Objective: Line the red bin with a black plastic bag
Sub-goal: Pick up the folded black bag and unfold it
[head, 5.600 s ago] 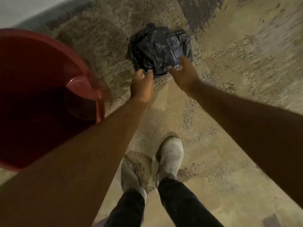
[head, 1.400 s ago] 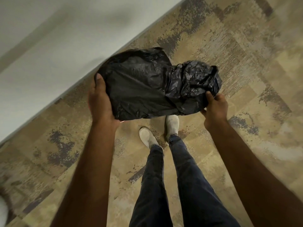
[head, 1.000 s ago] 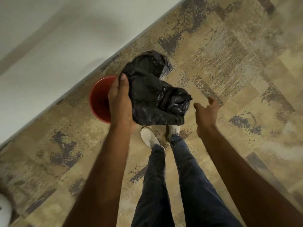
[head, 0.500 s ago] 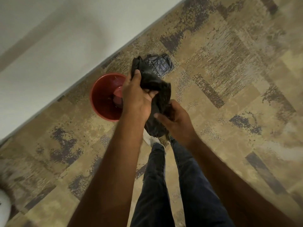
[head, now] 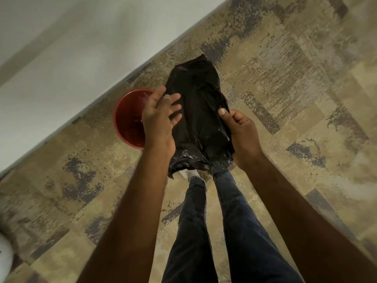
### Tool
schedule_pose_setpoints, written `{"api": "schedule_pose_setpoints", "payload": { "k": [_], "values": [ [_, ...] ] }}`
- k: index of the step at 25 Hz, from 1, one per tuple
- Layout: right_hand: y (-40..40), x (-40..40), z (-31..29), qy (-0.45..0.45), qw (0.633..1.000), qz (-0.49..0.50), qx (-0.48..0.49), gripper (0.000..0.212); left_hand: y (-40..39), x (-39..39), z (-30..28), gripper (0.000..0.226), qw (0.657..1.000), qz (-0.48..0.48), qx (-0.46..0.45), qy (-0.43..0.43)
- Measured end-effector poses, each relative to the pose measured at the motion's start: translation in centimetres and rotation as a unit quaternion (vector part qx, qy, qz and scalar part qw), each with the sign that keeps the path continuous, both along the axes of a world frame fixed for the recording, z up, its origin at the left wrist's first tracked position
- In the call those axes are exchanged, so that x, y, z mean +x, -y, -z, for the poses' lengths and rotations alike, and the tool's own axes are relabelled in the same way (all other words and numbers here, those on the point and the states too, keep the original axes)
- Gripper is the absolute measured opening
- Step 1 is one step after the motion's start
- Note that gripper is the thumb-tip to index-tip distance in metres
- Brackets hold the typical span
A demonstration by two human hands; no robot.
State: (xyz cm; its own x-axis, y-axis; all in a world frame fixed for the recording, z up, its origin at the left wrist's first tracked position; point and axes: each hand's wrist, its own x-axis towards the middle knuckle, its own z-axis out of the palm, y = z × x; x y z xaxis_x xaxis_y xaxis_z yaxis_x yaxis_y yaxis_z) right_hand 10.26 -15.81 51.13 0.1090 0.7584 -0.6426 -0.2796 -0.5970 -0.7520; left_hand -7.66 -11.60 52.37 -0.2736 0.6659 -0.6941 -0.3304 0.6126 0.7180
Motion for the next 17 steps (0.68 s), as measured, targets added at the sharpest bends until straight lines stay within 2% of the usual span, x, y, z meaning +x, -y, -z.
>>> {"api": "schedule_pose_setpoints", "payload": {
  "k": [2, 5, 8, 10, 11, 14, 16, 17],
  "values": [
    [-0.2, 0.5, -0.2, -0.017, 0.999, -0.026, 0.016, 0.028, 0.5, -0.5, 0.5, 0.043, 0.997, 0.035, 0.009, -0.061],
    [-0.5, 1.7, -0.6, -0.069, 0.996, -0.057, 0.017, 0.019, 0.4, -2.0, 1.6, 0.08, 0.991, 0.105, 0.021, -0.078],
    [-1.0, 3.1, -0.8, -0.103, 0.992, -0.072, 0.009, 0.022, 0.0, -3.6, 2.9, 0.122, 0.977, 0.201, -0.034, -0.057],
    [-1.4, 4.0, -0.8, -0.111, 0.99, -0.088, -0.001, 0.027, 0.3, -4.2, 3.8, 0.131, 0.965, 0.256, -0.052, -0.007],
    [-1.6, 4.4, -0.8, -0.115, 0.988, -0.098, -0.005, 0.025, 0.4, -4.3, 4.3, 0.122, 0.957, 0.287, -0.05, 0.013],
    [-2.3, 5.5, -0.4, -0.076, 0.992, -0.105, 0.003, 0.022, 0.6, -4.4, 5.4, 0.061, 0.932, 0.357, -0.062, 0.028],
    [-3.0, 6.1, 0.1, 0.038, 0.995, -0.091, 0.031, 0.016, 0.6, -4.5, 5.7, 0.026, 0.938, 0.34, -0.068, -0.022],
    [-3.3, 6.3, 0.5, 0.118, 0.989, -0.081, 0.045, 0.014, 0.6, -4.4, 5.7, 0.017, 0.946, 0.314, -0.064, -0.043]
  ]
}}
